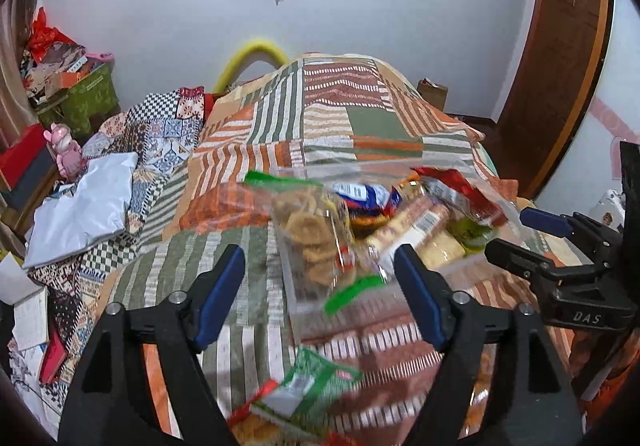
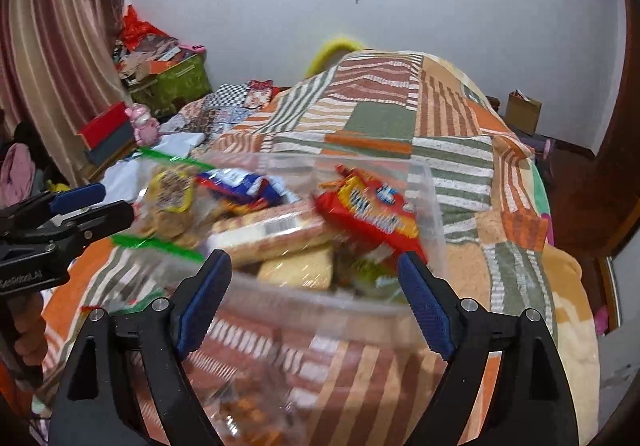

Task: Organize snacks
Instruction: 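Lower the red snack bag and cracker bag into the box and open both tools, then grasp the orange noodle-snack bag with the right tool while the left grasps the green pea bag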

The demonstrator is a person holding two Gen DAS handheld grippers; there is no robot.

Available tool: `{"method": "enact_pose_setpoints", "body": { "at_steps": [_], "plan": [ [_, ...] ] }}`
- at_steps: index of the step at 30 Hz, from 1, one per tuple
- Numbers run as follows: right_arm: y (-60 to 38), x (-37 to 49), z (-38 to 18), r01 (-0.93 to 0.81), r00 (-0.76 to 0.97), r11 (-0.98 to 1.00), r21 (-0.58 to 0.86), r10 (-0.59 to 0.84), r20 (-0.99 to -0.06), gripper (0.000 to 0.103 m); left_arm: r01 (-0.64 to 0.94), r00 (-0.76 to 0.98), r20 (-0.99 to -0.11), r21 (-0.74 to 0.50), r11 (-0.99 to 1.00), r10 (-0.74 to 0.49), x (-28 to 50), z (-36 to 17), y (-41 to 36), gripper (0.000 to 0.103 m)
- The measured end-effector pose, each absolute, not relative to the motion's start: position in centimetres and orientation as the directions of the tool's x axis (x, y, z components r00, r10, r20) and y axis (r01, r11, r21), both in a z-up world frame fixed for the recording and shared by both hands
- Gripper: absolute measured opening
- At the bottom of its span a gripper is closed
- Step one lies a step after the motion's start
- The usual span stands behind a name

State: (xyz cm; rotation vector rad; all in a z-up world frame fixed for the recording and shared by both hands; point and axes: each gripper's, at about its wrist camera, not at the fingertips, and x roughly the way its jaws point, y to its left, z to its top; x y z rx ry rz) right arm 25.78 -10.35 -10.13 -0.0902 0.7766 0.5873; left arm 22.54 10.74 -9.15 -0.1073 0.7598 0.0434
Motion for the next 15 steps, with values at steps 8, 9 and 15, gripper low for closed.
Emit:
{"method": "enact_pose_setpoints", "body": {
  "at_steps": [8, 9, 15],
  "plan": [
    [-9.8, 21.7, -11.5, -0.587, 0.503, 0.798, 0.135, 0.49, -0.712, 0.088, -0.081, 0.669, -0.743, -0.072, 0.994, 0.0, 19.5, -11.5, 11.4, 0.083],
    [-9.7, 21.2, -11.8, -0.591, 0.493, 0.795, 0.136, 0.49, -0.719, 0.088, -0.08, 0.656, -0.755, -0.072, 0.994, -0.002, 19.2, -12.2, 11.5, 0.083],
    [-9.1, 19.4, -14.7, -0.607, 0.425, 0.78, 0.153, 0.481, -0.767, 0.088, -0.053, 0.588, -0.808, -0.07, 0.996, -0.026, 18.6, -15.5, 11.3, 0.083]
  ]
}}
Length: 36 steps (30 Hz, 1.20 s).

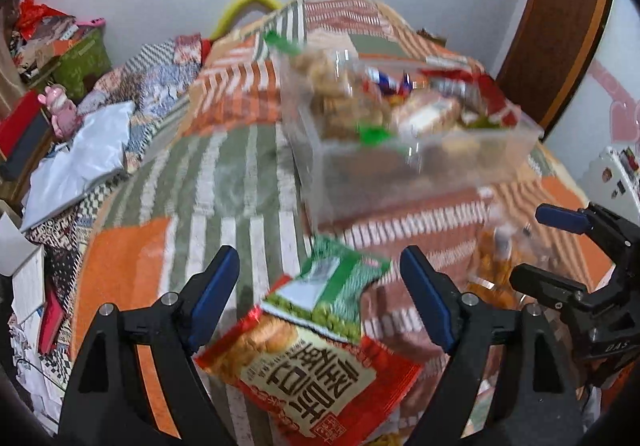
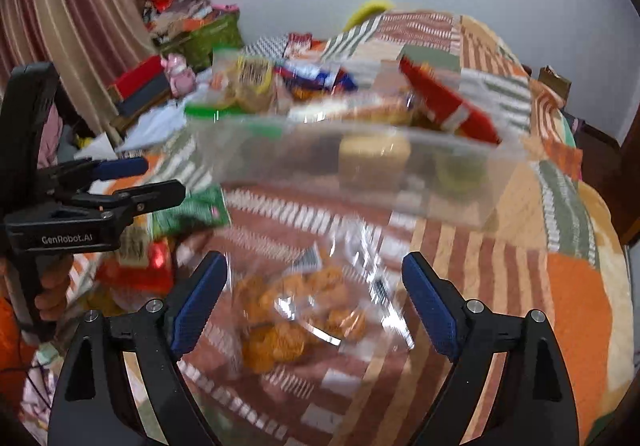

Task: Organize snacks
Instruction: 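Grasp the orange noodle-snack bag with the right tool while the left grasps the green pea bag, then carry the noodle-snack bag and pea bag over the box and release both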

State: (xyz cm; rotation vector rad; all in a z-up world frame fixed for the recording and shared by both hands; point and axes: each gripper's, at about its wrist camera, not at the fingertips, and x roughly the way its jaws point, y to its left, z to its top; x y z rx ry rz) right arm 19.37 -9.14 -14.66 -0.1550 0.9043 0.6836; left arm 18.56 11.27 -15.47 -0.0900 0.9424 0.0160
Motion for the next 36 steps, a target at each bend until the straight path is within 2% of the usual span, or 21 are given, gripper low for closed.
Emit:
{"method": "enact_pose_setpoints", "body": {
  "at_steps": [2, 4, 7, 9, 17, 21, 26, 28, 36],
  "plan": [
    [-8.9, 19.3, -15.5, -0.611, 0.416, 0.78, 0.135, 0.461, -0.784, 0.088, -0.046, 0.568, -0.822, -0.08, 0.996, -0.039, 18.6, -16.2, 11.2, 0.081],
    [-9.1, 19.5, -15.9, -0.61, 0.386, 0.774, 0.168, 0.476, -0.79, 0.097, -0.044, 0.546, -0.836, -0.096, 0.994, -0.057, 18.8, -17.0, 11.3, 0.072],
    [-9.3, 19.8, -16.2, -0.608, 0.354, 0.766, 0.208, 0.496, -0.793, 0.099, -0.053, 0.526, -0.849, -0.104, 0.993, -0.061, 19.1, -17.7, 11.4, 0.06],
    [-9.2, 19.9, -16.5, -0.611, 0.34, 0.763, 0.213, 0.496, -0.799, 0.099, -0.056, 0.521, -0.851, -0.114, 0.992, -0.068, 19.2, -18.0, 11.4, 0.056],
    [-8.1, 19.5, -17.5, -0.641, 0.314, 0.745, 0.183, 0.472, -0.823, 0.1, -0.022, 0.549, -0.834, -0.078, 0.997, -0.053, 18.3, -17.8, 10.4, 0.054],
    [-8.3, 19.3, -17.4, -0.639, 0.33, 0.75, 0.173, 0.47, -0.819, 0.094, -0.02, 0.566, -0.823, -0.073, 0.997, -0.049, 17.3, -17.4, 10.1, 0.053],
    [-8.9, 19.1, -17.0, -0.63, 0.359, 0.76, 0.159, 0.467, -0.808, 0.081, -0.007, 0.581, -0.811, -0.093, 0.996, -0.071, 15.9, -16.6, 9.6, 0.053],
    [-9.1, 19.1, -16.8, -0.626, 0.365, 0.763, 0.161, 0.469, -0.804, 0.073, -0.005, 0.588, -0.806, -0.098, 0.995, -0.076, 15.4, -16.2, 9.2, 0.053],
    [-10.2, 18.6, -15.6, -0.605, 0.418, 0.782, 0.147, 0.47, -0.777, 0.072, 0.009, 0.638, -0.763, -0.121, 0.993, -0.099, 13.9, -13.7, 8.3, 0.053]
  ]
}}
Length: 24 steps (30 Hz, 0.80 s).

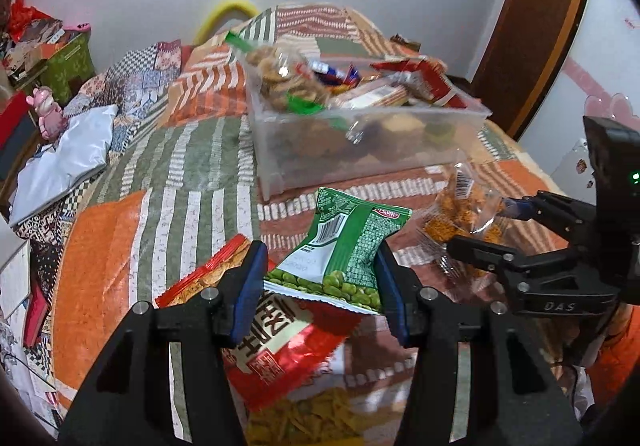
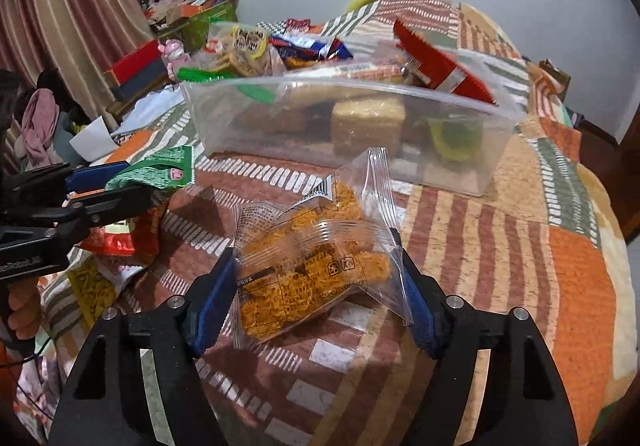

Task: Organize snacks
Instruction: 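Carry the noodle-snack bag and pea bag over the box and release both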

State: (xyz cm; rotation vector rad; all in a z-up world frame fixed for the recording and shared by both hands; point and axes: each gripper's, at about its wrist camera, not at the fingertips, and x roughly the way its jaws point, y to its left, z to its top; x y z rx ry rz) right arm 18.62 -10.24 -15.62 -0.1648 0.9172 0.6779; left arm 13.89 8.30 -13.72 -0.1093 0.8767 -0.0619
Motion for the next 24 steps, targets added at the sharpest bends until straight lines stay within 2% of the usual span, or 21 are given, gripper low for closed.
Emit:
{"method": "enact_pose_setpoints", "body": {
  "at_steps": [15, 24],
  "plan": [
    [-11.3, 20.7, -9.6, -0.574, 0.564, 0.809, 0.126, 0.502, -0.656, 0.072, -0.003, 0.774, -0.627, -0.15, 0.989, -0.093, 15.2, -7.2, 8.0, 0.053],
    [-10.9, 24.7, -7.4, -0.542, 0.632, 0.837, 0.079, 0.467, -0.619, 0.072, -0.03, 0.768, -0.635, -0.166, 0.986, -0.084, 20.7, -7.6, 7.5, 0.053]
  ]
}}
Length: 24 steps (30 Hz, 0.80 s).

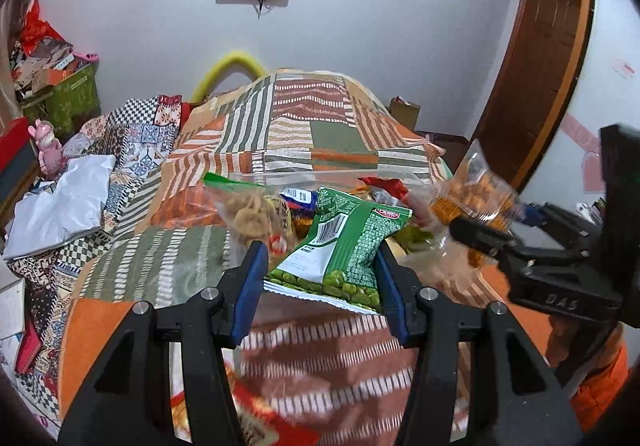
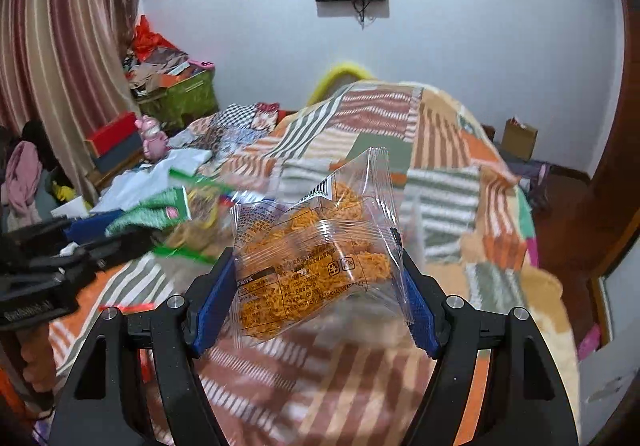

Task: Organize snacks
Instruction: 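Carry the noodle-snack bag and pea bag over the box and release both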

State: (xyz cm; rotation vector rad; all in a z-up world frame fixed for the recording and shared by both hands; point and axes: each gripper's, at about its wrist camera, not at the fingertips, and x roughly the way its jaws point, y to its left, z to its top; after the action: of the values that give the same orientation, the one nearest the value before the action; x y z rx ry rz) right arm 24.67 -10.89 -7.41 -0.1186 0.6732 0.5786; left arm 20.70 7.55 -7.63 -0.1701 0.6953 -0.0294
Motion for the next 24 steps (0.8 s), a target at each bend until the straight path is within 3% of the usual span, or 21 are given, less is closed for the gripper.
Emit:
{"method": "enact_pose_setpoints", "body": {
  "at_steps": [8, 18, 24],
  "plan": [
    [-9.6, 28.0, -6.8, -0.57, 0.614, 0.818, 0.074, 0.484, -0.623, 0.072, -0.072, 0.738, -0.672, -0.171, 0.983, -0.062, 25.3, -9.8, 6.8, 0.053],
    [-6.3, 30.8, -8.7, -0.599, 0.551, 0.796, 0.092, 0.493, -0.673, 0.072, -0.069, 0.721, -0.693, -0.065, 0.995, 0.005, 27.6, -11.5, 5.1, 0.053],
    [-5.6, 31.9, -11.0, -0.599, 0.509, 0.797, 0.077, 0.454, -0.731, 0.073, -0.043, 0.717, -0.697, -0.051, 0.998, -0.005, 28.0, -11.9, 4.6, 0.063]
  ]
}}
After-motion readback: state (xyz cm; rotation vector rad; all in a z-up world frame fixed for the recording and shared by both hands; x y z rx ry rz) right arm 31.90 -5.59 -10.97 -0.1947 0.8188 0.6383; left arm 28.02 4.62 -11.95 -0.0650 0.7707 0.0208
